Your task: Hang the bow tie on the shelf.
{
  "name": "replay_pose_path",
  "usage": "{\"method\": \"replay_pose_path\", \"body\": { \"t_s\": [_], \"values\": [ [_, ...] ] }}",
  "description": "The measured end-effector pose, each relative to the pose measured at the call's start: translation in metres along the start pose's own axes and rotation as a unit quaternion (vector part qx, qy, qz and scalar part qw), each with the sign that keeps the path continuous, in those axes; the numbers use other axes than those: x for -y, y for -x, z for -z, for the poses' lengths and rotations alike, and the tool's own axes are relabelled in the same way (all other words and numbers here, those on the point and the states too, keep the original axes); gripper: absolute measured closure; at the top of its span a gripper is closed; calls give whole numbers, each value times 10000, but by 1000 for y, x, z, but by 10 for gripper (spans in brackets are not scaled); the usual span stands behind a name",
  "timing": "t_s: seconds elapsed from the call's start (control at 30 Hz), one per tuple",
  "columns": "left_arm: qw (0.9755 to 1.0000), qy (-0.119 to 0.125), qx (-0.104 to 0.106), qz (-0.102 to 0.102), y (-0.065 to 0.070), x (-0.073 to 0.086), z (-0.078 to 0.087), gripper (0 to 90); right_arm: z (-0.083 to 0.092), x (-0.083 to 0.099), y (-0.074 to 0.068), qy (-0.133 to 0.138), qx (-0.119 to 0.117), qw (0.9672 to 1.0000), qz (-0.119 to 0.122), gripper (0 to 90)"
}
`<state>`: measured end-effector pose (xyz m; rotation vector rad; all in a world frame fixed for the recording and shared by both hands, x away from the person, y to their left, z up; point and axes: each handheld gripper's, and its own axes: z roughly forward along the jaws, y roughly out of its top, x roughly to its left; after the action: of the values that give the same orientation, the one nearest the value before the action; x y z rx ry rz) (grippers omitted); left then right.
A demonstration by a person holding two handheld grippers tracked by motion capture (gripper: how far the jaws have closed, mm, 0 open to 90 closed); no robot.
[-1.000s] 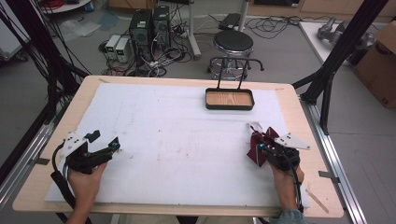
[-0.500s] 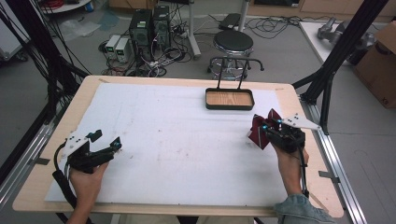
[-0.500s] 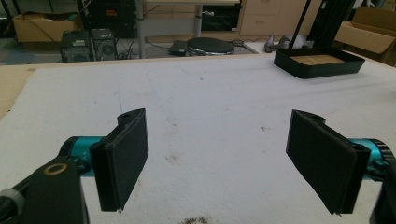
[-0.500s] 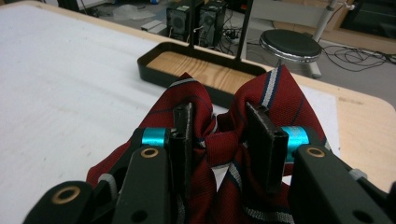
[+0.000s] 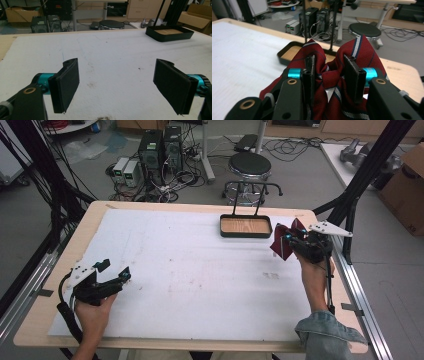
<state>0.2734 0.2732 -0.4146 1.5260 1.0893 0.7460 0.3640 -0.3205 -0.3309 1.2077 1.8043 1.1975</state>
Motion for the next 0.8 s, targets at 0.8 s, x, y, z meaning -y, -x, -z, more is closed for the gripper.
{"method": "replay_pose_path", "body": {
  "t_s": [0.8],
  "values": [
    [10000,-8,43,10,-1,1,-2,211,-53,-70,16,254,731,9970,-92,637]
  ]
}}
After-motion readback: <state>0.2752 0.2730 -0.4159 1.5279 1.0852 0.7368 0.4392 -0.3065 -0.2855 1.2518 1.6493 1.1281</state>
